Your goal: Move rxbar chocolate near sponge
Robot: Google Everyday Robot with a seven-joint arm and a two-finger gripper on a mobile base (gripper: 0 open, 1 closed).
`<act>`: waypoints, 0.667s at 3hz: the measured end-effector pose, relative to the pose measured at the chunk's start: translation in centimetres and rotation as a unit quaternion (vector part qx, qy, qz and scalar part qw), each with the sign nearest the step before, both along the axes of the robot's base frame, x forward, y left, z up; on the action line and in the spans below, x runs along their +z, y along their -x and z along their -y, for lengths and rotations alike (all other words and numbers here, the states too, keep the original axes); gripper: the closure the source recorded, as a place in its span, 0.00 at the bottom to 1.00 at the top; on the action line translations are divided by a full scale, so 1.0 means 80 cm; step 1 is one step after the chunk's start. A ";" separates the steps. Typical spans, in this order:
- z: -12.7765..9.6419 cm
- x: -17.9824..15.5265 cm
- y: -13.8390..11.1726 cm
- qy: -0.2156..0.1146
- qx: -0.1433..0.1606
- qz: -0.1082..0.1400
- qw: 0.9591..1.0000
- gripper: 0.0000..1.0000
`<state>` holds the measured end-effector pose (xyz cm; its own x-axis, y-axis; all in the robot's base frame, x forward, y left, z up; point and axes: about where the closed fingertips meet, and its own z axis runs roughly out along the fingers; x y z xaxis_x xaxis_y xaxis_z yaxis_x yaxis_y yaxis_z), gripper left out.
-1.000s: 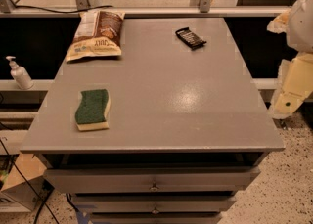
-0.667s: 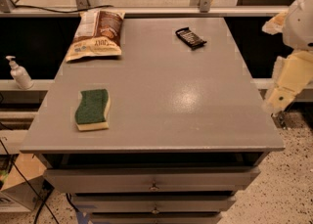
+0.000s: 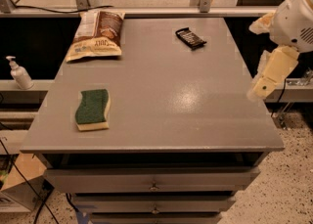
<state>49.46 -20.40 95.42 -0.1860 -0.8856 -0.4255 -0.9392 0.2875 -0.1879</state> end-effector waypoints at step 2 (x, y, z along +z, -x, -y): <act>-0.023 -0.009 -0.047 -0.100 -0.014 0.036 0.994 0.00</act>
Offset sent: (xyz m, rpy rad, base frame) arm 0.0811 0.0366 0.0005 0.3968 -0.1703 -0.0287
